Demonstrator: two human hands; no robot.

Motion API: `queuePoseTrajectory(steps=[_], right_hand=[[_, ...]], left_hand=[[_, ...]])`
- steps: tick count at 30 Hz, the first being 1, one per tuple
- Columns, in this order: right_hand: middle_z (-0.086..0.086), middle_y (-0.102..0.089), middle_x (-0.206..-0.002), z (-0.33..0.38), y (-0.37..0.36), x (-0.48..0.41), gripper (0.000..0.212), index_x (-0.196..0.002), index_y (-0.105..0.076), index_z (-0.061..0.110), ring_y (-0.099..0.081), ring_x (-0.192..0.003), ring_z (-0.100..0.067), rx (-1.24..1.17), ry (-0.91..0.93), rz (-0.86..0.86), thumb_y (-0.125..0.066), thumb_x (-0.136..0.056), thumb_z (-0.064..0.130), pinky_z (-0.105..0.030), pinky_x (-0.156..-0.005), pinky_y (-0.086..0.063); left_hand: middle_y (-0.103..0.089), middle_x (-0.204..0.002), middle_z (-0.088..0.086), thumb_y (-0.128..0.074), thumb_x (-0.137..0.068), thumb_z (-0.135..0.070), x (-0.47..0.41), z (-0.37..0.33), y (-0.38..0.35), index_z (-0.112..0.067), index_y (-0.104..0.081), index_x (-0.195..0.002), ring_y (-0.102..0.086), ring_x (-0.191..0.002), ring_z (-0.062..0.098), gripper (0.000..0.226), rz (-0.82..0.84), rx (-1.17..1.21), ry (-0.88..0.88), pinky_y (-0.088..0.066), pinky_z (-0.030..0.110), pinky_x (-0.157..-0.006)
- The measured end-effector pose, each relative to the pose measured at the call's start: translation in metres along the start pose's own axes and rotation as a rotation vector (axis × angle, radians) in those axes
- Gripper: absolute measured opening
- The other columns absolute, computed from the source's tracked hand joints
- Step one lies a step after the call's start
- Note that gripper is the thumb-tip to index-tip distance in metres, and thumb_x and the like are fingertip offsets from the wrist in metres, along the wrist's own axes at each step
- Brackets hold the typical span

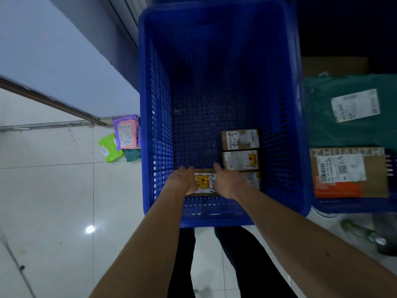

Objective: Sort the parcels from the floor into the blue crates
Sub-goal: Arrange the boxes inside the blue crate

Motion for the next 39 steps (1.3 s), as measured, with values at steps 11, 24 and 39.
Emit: queuePoseTrajectory(steps=[11,24,39], right_hand=[[-0.017,-0.061,-0.124,-0.001,0.057,0.134,0.051,-0.142,-0.037,0.007,-0.06,-0.102,-0.033,-0.093,-0.057,0.007,-0.045,-0.101,0.037,-0.039,-0.081,-0.052],[-0.013,-0.062,-0.111,0.037,0.099,0.211,0.029,-0.101,-0.06,0.009,-0.061,-0.098,-0.031,0.053,0.041,-0.016,-0.042,-0.101,0.032,-0.041,-0.086,-0.052],[-0.012,-0.06,-0.102,0.162,0.125,0.194,0.025,-0.101,-0.053,0.008,-0.053,-0.083,-0.026,0.016,0.025,-0.231,-0.041,-0.103,0.029,-0.035,-0.073,-0.044]], left_hand=[[-0.059,-0.13,0.011,-0.056,-0.091,-0.032,0.145,-0.014,0.048,-0.016,-0.051,-0.135,-0.057,-0.115,0.031,0.047,-0.128,0.193,-0.016,-0.05,0.04,-0.091],[-0.056,-0.137,0.013,-0.054,-0.094,-0.033,0.252,-0.012,0.081,-0.009,-0.056,-0.132,-0.054,-0.122,0.034,0.045,-0.349,0.239,-0.028,-0.047,0.042,-0.1],[-0.069,-0.113,0.012,-0.054,-0.094,-0.027,0.266,0.136,0.11,-0.005,-0.072,-0.112,-0.064,-0.107,0.031,0.033,-0.442,0.515,-0.026,-0.052,0.038,-0.093]])
Point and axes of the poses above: each hand's wrist, its own x-axis away from the middle knuckle, its own y-axis out of the back of the hand, z = x × y, the point moved 5 cm from there along -x, towards the middle knuckle
